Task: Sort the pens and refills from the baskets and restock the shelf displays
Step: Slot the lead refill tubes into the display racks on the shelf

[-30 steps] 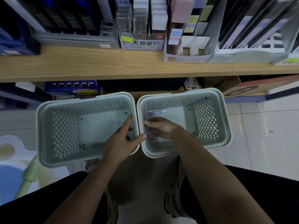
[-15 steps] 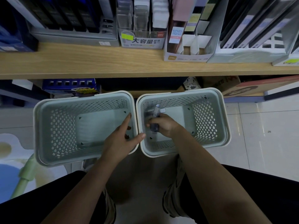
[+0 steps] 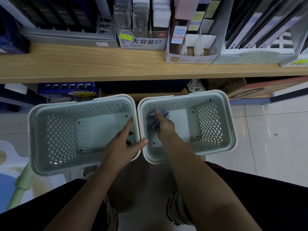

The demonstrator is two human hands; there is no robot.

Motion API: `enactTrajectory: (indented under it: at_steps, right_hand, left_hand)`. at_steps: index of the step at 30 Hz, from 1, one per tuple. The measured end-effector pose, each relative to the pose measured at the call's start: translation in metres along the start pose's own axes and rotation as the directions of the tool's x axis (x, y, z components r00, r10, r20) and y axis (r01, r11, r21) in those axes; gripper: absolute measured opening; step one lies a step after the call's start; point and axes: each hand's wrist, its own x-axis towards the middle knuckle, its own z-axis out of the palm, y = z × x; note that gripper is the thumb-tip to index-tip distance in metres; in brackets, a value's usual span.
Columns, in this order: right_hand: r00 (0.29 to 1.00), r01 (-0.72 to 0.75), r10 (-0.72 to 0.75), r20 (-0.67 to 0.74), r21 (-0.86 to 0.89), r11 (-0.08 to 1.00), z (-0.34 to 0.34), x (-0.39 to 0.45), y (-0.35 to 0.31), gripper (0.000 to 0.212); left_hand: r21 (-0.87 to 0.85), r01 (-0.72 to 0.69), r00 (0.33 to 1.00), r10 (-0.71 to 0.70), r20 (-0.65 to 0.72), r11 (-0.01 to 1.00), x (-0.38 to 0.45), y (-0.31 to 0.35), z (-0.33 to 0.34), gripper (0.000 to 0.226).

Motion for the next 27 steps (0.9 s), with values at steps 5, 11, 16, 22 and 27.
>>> enactTrajectory:
  at_steps: [5,11,16,22,27]
  right_hand:
    - [0.999,-0.001,-0.001,0.046,0.045,0.999,0.003,-0.004,0.005,0.1]
    - [0.992,-0.075,0.058,0.116,0.146,0.986,0.008,-0.01,0.003,0.125]
    - [0.99,-0.048,0.022,0.141,0.183,0.982,0.025,-0.02,0.006,0.118]
    - [0.986,-0.069,0.033,0.164,0.223,0.972,0.028,-0.024,0.006,0.125]
    - [0.979,-0.069,0.019,0.204,0.241,0.968,0.027,-0.022,0.003,0.115]
  left_hand:
    - [-0.007,0.007,1.0,-0.007,0.001,1.0,0.0,0.001,0.0,0.105]
    - [0.019,0.005,1.0,-0.004,-0.008,1.0,0.001,-0.001,0.001,0.1]
    - [0.021,-0.007,1.0,0.007,0.003,1.0,0.002,0.0,0.0,0.098]
    - [0.027,-0.006,1.0,0.006,0.003,1.0,0.0,0.001,0.0,0.103]
    - [0.033,-0.006,1.0,0.006,-0.01,0.999,0.001,0.001,0.0,0.1]
